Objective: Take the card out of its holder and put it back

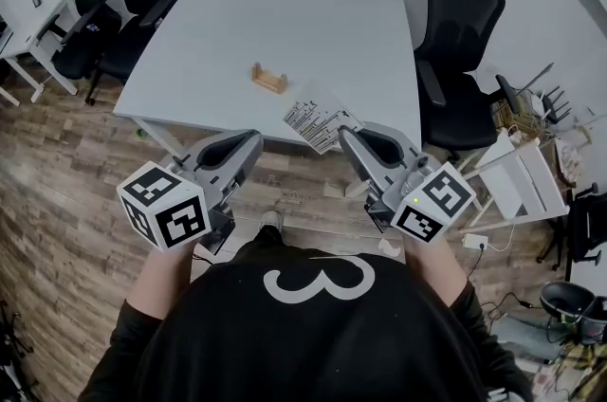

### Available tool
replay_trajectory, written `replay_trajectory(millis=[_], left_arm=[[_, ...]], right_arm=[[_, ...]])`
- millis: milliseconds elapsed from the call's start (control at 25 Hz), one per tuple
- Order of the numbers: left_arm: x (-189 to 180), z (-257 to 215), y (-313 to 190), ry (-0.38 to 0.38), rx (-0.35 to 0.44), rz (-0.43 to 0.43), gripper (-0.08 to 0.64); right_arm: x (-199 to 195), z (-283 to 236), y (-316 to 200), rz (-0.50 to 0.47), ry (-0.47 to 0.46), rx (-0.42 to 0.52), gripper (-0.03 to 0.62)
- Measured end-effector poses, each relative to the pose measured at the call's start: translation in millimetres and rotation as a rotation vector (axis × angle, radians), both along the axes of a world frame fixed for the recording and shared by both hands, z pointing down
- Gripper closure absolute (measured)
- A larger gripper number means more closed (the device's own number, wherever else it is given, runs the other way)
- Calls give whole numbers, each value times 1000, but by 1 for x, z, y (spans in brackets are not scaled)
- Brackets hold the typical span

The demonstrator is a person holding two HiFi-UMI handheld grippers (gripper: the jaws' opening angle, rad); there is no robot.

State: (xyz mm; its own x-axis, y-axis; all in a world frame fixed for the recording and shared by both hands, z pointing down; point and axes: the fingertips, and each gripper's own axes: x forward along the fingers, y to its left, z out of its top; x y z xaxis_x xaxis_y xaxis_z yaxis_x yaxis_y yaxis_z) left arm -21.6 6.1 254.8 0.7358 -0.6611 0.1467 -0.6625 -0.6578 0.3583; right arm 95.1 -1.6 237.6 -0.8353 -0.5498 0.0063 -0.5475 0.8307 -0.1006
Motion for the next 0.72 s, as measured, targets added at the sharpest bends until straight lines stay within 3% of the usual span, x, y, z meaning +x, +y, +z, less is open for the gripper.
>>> replay_trajectory(millis=[360, 720], left_arm=[[8, 1, 9, -13, -6, -10, 549], [-2, 17, -18, -20, -37, -3, 549]], right_arm=[[10, 1, 6, 1, -3, 5, 572], [0, 11, -18, 1, 80, 46, 572]])
